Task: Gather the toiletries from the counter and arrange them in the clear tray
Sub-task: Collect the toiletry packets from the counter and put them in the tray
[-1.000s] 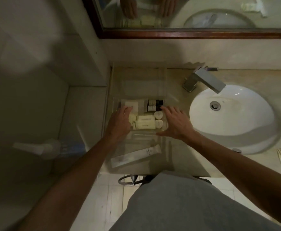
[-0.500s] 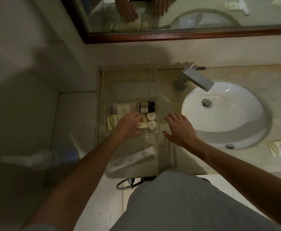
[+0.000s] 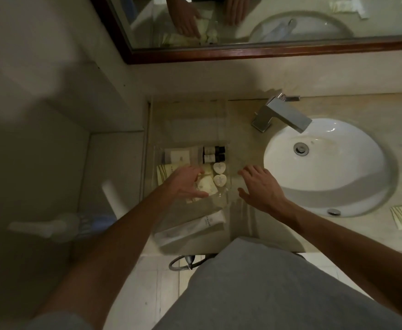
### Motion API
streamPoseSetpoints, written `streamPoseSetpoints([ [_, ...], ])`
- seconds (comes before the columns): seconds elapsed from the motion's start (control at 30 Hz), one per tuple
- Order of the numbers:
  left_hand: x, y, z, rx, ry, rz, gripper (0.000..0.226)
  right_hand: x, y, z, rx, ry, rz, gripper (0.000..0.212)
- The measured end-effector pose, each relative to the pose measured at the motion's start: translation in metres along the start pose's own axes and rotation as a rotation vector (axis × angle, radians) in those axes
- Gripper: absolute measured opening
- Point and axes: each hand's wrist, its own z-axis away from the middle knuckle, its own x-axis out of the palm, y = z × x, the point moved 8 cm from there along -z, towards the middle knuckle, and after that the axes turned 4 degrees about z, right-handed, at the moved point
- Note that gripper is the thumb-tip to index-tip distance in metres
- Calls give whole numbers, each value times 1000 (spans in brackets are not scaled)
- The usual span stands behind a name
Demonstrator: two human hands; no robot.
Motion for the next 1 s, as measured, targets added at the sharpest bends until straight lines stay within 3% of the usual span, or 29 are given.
streamPoseSetpoints([
  [0.13,10,5,1,25,-48,-60,67,4,2,0,-12,-8,-16,51],
  [0.37,-7,-8,8,-110,16,379,35,11,2,-1,-38,-31,-35,50],
  [0.5,-30,-17,8,-37,-68,-7,42,13,1,-2,-47,-46,-34,50],
  [0.6,-42,-27,7,24,-30,-281,64,13,1,-3,-45,-51,-27,50],
  [0.7,-40,-32,7,38,0,-386,80,11,4,-3,-37,-42,-17,51],
  [0.87,-15,-21,22,249,45,-432,69,2,8,2,-6,20,75,57],
  [1.0,-13,-43,37,217,73,-455,73,-1,13,5,42,55,77,56],
])
